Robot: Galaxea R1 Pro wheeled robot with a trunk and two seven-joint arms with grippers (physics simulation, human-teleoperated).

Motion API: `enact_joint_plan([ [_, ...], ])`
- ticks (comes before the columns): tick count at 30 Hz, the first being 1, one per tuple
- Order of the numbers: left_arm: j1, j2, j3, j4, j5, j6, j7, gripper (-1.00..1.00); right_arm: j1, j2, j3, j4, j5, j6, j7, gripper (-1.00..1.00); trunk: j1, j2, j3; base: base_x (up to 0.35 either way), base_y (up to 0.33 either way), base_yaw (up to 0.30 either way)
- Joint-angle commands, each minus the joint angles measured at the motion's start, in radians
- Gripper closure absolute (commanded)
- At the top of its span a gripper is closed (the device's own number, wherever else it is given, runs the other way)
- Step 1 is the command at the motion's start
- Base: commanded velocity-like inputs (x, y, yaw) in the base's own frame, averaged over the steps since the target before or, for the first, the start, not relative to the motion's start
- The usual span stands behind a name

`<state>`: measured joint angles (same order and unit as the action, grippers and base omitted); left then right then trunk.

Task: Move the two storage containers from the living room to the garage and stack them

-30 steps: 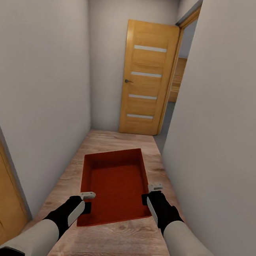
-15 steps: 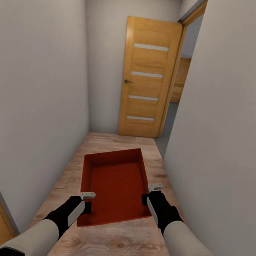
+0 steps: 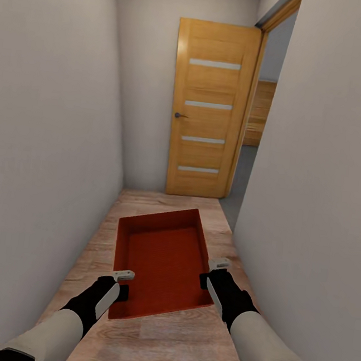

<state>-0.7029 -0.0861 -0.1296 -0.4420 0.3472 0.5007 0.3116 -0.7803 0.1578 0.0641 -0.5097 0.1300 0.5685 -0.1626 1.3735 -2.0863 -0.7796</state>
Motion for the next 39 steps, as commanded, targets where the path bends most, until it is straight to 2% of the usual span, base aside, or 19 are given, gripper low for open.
enact_joint_plan([
  [1,0.0,0.0,0.012,0.002,0.008,0.001,0.0,1.0,0.0,0.0,-0.006,-0.015,-0.059,-0.007,0.041,1.0,0.0,0.0,0.0,0.329,0.07,0.0],
  [17,0.0,0.0,0.012,0.002,0.009,0.001,0.0,1.0,-0.001,0.0,-0.006,-0.015,-0.059,-0.007,0.041,1.0,0.0,0.0,0.0,0.329,0.15,-0.02],
  [39,0.0,0.0,0.012,0.002,0.009,0.001,0.0,1.0,-0.001,0.001,-0.005,-0.015,-0.059,-0.007,0.041,1.0,0.0,0.0,0.0,0.328,0.177,-0.255],
])
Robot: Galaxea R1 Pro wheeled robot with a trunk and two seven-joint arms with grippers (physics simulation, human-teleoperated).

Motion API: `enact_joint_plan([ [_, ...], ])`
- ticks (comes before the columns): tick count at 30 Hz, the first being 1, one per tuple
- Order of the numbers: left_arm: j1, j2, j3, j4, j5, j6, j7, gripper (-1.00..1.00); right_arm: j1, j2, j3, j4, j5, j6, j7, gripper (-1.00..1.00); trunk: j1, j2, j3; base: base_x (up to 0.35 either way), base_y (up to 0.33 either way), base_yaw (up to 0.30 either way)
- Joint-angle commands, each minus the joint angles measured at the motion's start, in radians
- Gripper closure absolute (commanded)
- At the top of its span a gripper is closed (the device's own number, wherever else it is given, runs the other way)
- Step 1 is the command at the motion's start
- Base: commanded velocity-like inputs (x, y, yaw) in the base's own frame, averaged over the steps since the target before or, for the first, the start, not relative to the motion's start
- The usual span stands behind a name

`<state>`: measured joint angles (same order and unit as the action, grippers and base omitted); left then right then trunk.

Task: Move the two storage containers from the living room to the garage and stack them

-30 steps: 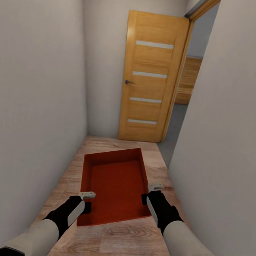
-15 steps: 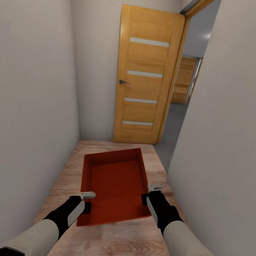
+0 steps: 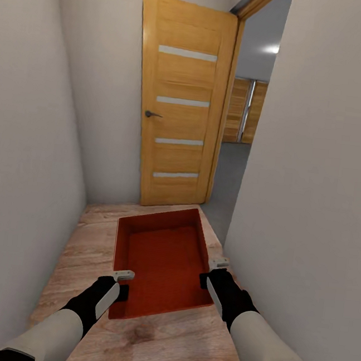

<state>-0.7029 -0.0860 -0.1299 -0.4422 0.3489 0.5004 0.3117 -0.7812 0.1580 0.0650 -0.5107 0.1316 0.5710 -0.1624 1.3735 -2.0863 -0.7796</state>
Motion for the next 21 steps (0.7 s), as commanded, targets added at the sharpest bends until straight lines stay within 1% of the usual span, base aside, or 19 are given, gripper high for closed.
enact_joint_plan([
  [1,0.0,0.0,0.012,0.002,0.007,0.001,0.0,1.0,0.0,0.0,-0.006,-0.014,-0.061,-0.01,0.041,1.0,0.0,0.0,0.0,0.328,0.177,-0.157],
  [6,0.0,0.0,0.012,0.002,0.007,0.001,0.0,1.0,-0.001,0.001,-0.006,-0.014,-0.061,-0.01,0.041,1.0,0.0,0.0,0.0,0.328,0.177,-0.062],
  [21,0.0,0.0,0.012,0.003,0.007,0.001,0.0,1.0,0.0,0.001,-0.005,-0.014,-0.061,-0.01,0.041,1.0,0.0,0.0,0.0,0.328,0.177,-0.003],
])
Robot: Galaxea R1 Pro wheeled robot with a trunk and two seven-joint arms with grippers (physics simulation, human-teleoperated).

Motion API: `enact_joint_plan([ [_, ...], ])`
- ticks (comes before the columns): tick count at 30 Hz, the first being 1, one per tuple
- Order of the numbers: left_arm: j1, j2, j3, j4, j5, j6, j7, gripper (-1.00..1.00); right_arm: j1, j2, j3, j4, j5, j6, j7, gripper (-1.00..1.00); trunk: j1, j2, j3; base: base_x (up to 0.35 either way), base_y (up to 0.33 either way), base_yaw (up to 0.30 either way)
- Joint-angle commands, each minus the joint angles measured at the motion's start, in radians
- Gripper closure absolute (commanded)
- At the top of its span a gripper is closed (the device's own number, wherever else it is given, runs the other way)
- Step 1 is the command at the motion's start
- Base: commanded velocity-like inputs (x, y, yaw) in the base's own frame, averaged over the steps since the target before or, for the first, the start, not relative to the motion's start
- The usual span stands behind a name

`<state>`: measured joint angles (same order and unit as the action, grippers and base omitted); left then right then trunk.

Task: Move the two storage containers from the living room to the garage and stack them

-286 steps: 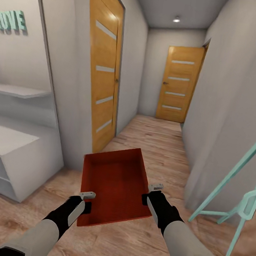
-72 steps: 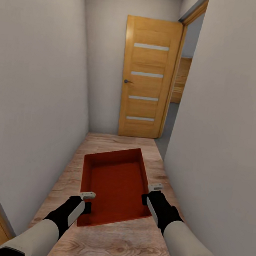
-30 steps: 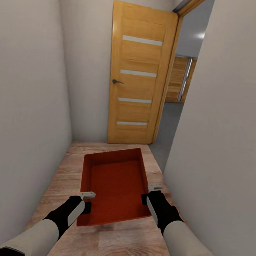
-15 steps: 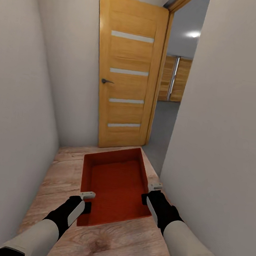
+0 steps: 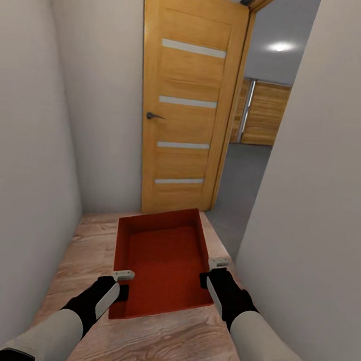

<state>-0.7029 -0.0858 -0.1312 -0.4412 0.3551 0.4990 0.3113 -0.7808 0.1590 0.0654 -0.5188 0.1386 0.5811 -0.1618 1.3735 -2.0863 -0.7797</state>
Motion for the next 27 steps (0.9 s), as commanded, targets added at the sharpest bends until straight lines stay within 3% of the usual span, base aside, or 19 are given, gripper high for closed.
enact_joint_plan([
  [1,0.0,0.0,0.013,0.002,0.001,0.003,0.0,1.0,-0.001,0.001,-0.006,-0.006,-0.068,-0.02,0.041,1.0,0.0,0.0,0.0,0.328,0.172,0.0],
  [16,0.0,0.0,0.014,0.002,0.001,0.003,0.0,1.0,0.0,0.001,-0.006,-0.006,-0.068,-0.021,0.04,1.0,0.0,0.0,0.0,0.328,0.165,-0.013],
  [27,0.0,0.0,0.014,0.003,0.001,0.003,0.0,1.0,-0.001,0.001,-0.006,-0.006,-0.068,-0.021,0.04,1.0,0.0,0.0,0.0,0.328,0.16,-0.243],
])
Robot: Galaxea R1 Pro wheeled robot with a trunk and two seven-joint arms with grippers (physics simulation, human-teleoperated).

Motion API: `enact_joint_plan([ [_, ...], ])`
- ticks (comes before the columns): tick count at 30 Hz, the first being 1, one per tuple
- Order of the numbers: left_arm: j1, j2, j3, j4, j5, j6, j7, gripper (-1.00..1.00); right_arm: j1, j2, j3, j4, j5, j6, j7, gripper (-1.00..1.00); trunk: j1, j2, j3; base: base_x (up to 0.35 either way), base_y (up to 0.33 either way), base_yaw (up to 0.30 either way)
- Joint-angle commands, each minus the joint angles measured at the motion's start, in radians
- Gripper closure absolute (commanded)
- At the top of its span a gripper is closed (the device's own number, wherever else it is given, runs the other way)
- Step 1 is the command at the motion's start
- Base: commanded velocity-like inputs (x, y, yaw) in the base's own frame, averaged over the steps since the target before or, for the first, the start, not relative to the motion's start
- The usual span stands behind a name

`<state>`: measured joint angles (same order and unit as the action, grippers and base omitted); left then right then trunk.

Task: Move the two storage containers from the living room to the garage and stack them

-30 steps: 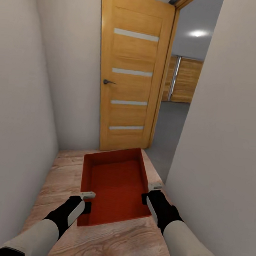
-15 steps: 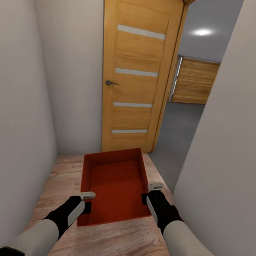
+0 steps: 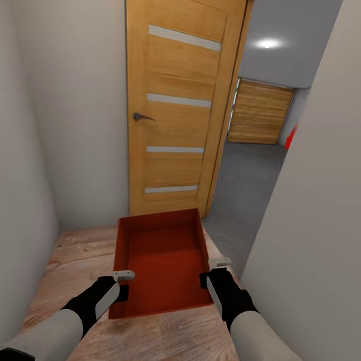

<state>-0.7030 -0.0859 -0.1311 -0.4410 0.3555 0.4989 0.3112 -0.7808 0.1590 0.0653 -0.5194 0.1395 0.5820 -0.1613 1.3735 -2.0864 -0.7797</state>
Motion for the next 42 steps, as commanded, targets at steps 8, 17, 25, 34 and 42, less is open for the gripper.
enact_joint_plan([
  [8,0.0,0.0,0.013,0.002,0.0,0.003,0.0,1.0,-0.001,0.001,-0.005,-0.005,-0.069,-0.021,0.039,1.0,0.0,0.0,0.0,0.327,0.17,-0.292],
  [17,0.0,0.0,0.014,0.002,0.0,0.003,0.0,1.0,0.0,0.001,-0.005,-0.005,-0.069,-0.022,0.039,1.0,0.0,0.0,0.0,0.324,0.184,-0.292],
  [25,0.0,0.0,0.014,0.002,0.0,0.003,0.0,1.0,0.0,0.001,-0.005,-0.005,-0.069,-0.022,0.039,1.0,0.0,0.0,0.0,0.296,0.218,-0.292],
  [34,0.0,0.0,0.015,0.002,0.0,0.003,0.0,1.0,-0.001,0.001,-0.005,-0.005,-0.069,-0.022,0.04,1.0,0.0,0.0,0.0,0.29,0.226,-0.292],
  [42,0.0,0.0,0.014,0.002,0.0,0.003,0.0,1.0,0.0,0.001,-0.006,-0.005,-0.069,-0.021,0.042,1.0,0.0,0.0,0.0,0.289,0.226,-0.096],
])
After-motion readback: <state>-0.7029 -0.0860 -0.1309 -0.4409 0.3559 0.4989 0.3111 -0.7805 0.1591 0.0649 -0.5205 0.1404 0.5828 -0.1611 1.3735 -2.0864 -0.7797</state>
